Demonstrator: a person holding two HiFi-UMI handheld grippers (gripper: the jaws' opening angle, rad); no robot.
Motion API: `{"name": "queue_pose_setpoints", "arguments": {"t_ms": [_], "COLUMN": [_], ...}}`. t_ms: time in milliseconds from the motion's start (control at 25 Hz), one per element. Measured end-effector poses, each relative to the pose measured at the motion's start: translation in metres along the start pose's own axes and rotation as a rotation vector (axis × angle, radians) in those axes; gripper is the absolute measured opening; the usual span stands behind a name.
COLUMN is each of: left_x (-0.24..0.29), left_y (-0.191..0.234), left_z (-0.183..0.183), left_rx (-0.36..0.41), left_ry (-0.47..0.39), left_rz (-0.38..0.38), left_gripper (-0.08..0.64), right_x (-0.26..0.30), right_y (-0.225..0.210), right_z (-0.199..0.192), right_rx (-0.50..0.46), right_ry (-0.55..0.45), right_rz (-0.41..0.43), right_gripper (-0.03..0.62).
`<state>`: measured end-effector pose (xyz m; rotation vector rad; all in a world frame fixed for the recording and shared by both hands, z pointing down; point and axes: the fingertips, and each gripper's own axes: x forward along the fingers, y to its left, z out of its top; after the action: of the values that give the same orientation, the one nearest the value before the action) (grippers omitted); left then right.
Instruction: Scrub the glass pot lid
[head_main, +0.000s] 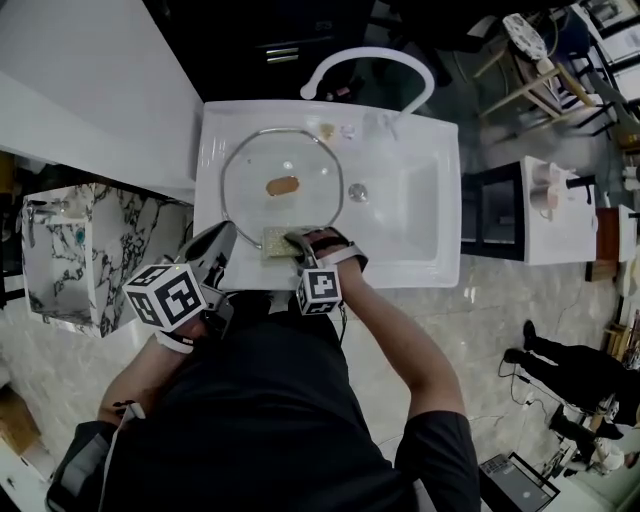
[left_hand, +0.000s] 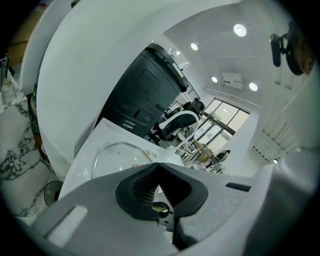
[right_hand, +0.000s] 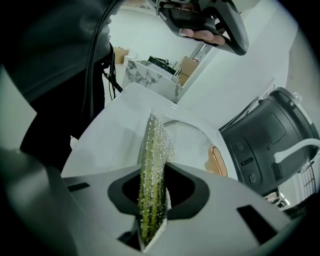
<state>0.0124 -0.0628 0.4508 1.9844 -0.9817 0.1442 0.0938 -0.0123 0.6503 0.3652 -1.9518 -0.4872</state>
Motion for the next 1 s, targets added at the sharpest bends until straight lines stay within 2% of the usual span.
{"name": "queue_pose_setpoints", "arguments": {"t_ms": [160,480,560,720,880,1000], "left_x": [0.002,-0.003,-0.007,-0.019,-0.041,-0.061], "left_y": [-0.001,0.009,0.014,0.025,0.044,0.067], "left_z": [-0.001,0.001,0.004,0.010,0.018,0.021], "left_rx": [0.003,-0.024,-0.033,-0.061,-0.092,-0.131], "left_ry": [0.007,-0.010,-0.024,-0.058,-0.108,-0.147], "left_rz": [-0.006,0.011,0.020,0.042,0.080,0.124], "left_gripper": [0.000,0.000,0.000,0.000,0.000,0.000], "right_x": [-0.002,-0.015,-0.023,-0.026,-0.003,0.023], "right_y": [0.006,0.017,-0.007,-0.082,-0.154,-0.191], "right_z": [0.001,0.015,0.037,0.070,0.077,0.074], "right_rx": [0.008,0.067,0.074,0.066,0.113,0.153], "right_ry": [0.001,-0.018,-0.075,-0.145,-0.134,-0.093], "right_rz": [0.013,0.169,0.133,0.020,-0.036,-0.029], "right_gripper": [0.066,0.065,0.066,0.066,0.066,0.066]}}
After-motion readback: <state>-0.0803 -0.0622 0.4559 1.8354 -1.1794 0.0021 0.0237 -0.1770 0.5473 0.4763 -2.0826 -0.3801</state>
